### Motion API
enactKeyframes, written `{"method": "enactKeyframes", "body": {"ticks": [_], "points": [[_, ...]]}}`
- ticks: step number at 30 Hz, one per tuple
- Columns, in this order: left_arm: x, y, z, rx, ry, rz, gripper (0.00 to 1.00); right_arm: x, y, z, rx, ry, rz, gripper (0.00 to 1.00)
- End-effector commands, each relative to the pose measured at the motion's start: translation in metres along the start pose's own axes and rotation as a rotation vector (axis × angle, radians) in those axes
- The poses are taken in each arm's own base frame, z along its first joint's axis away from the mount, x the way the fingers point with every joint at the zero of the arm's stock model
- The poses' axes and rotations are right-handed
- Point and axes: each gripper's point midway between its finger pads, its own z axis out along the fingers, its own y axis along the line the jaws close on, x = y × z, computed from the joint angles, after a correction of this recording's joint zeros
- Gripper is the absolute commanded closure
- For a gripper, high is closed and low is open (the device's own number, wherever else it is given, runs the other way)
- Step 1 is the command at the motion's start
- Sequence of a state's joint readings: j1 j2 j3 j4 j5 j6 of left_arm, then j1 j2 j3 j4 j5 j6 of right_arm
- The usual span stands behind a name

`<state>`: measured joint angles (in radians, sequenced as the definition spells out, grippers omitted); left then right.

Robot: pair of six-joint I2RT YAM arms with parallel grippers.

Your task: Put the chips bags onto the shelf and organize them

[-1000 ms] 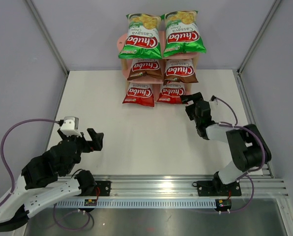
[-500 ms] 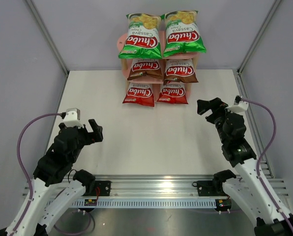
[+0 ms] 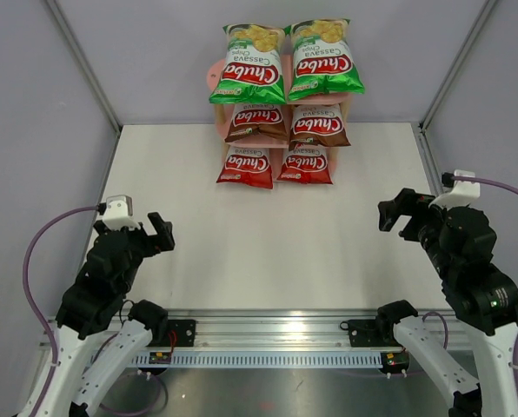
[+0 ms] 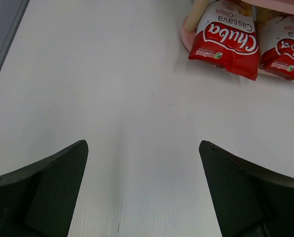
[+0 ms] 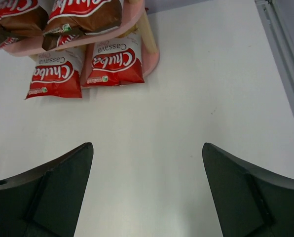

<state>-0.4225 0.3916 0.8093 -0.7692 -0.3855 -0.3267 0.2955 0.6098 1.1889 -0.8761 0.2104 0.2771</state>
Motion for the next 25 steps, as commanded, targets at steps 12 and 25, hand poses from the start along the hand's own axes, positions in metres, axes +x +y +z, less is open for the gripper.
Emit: {"method": "enactKeyframes", "body": {"ticks": [12, 25], "points": [[-0.04, 0.014, -0.033, -0.026, -0.102, 0.038, 0.01, 0.031, -0.025, -0.016, 0.061, 0.105, -0.135, 0.01], [-0.043, 0.011, -0.031, -0.016, -0.109, 0.034, 0.01, 0.034, -0.021, -0.011, 0.041, 0.105, -0.13, 0.01]]}}
